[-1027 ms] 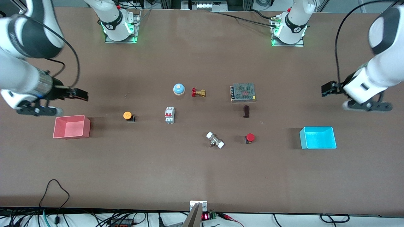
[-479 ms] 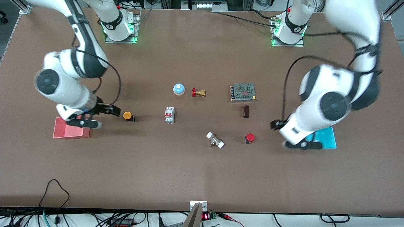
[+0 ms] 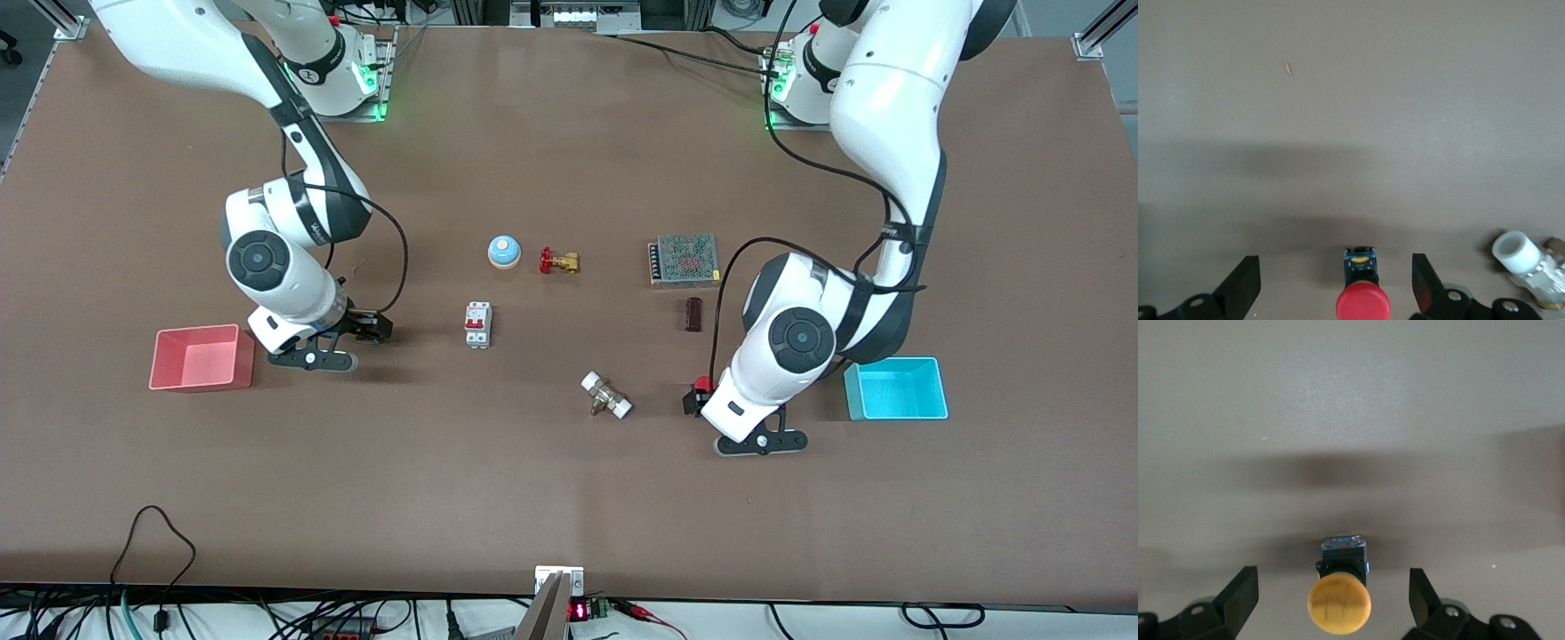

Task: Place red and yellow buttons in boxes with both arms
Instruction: 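Reach the right gripper to the yellow button while the left gripper reaches the red button, then close the right gripper on the yellow button while the left gripper grasps the red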

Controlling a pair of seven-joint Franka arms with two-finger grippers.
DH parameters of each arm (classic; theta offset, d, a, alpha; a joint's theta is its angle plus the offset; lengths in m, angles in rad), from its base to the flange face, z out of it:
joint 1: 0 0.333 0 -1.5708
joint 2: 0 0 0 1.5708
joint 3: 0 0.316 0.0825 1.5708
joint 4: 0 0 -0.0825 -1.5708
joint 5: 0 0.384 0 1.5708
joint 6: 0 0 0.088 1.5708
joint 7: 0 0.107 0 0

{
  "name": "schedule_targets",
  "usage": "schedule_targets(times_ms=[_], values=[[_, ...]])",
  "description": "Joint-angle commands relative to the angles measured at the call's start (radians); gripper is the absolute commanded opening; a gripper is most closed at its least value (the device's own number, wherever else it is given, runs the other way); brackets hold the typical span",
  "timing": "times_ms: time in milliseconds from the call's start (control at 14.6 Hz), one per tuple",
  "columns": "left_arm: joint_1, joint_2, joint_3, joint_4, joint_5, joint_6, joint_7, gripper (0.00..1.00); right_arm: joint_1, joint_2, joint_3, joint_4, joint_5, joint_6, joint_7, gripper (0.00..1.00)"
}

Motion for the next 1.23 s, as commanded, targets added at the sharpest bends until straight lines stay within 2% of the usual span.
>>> schedule_targets(times_ms=[0, 137, 342, 411, 479, 616, 753, 822, 890, 1027, 1164], values=[[-0.041, -0.001, 0.011, -0.082, -0.008, 0.091, -0.073, 1.0, -0.005, 0.007, 0.007, -0.007, -0.023, 0.025, 0.02, 1.0], [-0.047, -0.001, 0.011, -0.138, -0.006, 0.162, -0.078, 1.0, -0.008, 0.028, 0.007, -0.02, -0.049, 0.052, 0.012, 1.0], [-0.049, 0.002, 0.011, -0.165, -0.003, 0.17, -0.076, 0.99, -0.02, 0.036, 0.009, -0.05, -0.073, 0.092, 0.012, 1.0], [-0.052, 0.005, 0.011, -0.171, -0.003, 0.17, -0.078, 0.94, -0.02, 0.036, 0.012, -0.051, -0.073, 0.092, 0.012, 1.0], [-0.061, 0.01, 0.011, -0.175, -0.003, 0.17, -0.076, 0.86, -0.023, 0.036, 0.025, -0.051, -0.072, 0.091, 0.014, 1.0], [-0.057, 0.01, 0.011, -0.173, -0.003, 0.17, -0.075, 0.54, -0.025, 0.036, 0.029, -0.053, -0.073, 0.091, 0.015, 1.0], [-0.052, 0.005, 0.011, -0.17, -0.003, 0.17, -0.065, 0.31, -0.031, 0.036, 0.03, -0.056, -0.073, 0.091, 0.009, 0.99], [-0.052, 0.005, 0.011, -0.169, -0.003, 0.169, -0.065, 0.23, -0.033, 0.038, 0.03, -0.057, -0.073, 0.091, 0.007, 0.93], [-0.05, 0.002, 0.011, -0.165, -0.003, 0.167, -0.065, 0.2, -0.036, 0.038, 0.03, -0.06, -0.073, 0.092, 0.004, 0.83], [-0.046, -0.014, 0.023, -0.159, -0.002, 0.158, -0.064, 0.18, -0.036, 0.038, 0.03, -0.068, -0.073, 0.092, 0.003, 0.69], [-0.017, -0.066, 0.027, -0.155, 0.006, 0.112, -0.062, 0.17, -0.039, 0.039, 0.03, -0.071, -0.073, 0.092, -0.012, 0.59]])
